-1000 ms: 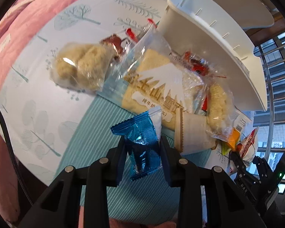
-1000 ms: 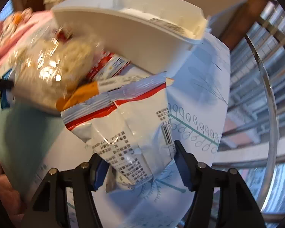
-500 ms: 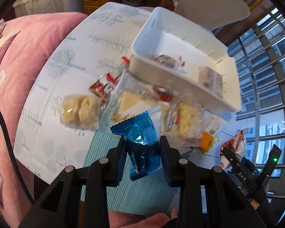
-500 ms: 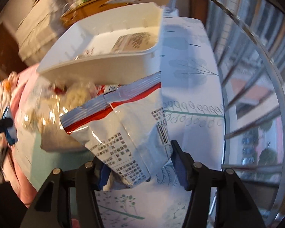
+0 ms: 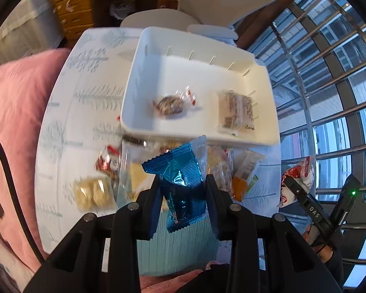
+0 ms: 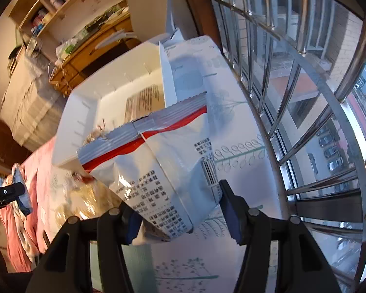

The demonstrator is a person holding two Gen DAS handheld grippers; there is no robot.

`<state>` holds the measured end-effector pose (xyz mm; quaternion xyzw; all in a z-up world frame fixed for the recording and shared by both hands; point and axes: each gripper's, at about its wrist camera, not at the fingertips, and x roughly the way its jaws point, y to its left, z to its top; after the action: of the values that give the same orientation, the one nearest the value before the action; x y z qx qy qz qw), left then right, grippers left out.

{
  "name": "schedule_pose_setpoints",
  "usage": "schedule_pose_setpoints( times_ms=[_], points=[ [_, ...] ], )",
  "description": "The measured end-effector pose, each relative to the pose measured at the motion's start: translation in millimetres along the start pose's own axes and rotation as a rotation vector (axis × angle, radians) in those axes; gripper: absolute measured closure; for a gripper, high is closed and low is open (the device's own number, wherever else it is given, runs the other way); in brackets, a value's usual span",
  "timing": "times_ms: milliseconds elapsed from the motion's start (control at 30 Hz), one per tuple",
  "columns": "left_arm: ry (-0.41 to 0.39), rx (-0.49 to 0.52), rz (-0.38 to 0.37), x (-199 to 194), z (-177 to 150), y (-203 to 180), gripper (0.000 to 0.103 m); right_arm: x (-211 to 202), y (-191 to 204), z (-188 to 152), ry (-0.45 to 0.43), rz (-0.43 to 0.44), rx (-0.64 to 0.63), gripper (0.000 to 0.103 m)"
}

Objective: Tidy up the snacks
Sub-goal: 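Carry both snacks into the white basket while both tools open to release them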

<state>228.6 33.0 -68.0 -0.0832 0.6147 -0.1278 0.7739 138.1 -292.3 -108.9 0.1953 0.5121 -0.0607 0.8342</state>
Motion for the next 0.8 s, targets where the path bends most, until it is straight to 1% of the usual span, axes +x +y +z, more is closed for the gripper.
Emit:
schedule_pose_setpoints(
  times_ms=[200,333,433,633,800],
  points=[
    [0.003,0.075,0.01,-3.6,35.6,-2.3,0.071,-9.5,16.6,18.6,-0.043,0.003,0.046,0.046],
    [-0.004,0.089,0.011,-0.4,55.4,0.1,0.071,-11.5,29.4,33.0,-0.062,0.015,0.061,0.046],
    [-0.008,0.089,-0.002,5.0,70.2,4.2,0.071,-10.1,40.4,43.4,-0.074,0.033,0.058,0.046],
    [0.006,0.101,-0.011,20.8,91.3,9.9,0.071,3.7,61.1,61.6,-0.057,0.116,0.077,0.045],
    [0.019,0.107,-0.04,35.5,103.0,14.0,0.071,17.5,82.8,68.2,-0.056,0.172,0.051,0.045]
  ],
)
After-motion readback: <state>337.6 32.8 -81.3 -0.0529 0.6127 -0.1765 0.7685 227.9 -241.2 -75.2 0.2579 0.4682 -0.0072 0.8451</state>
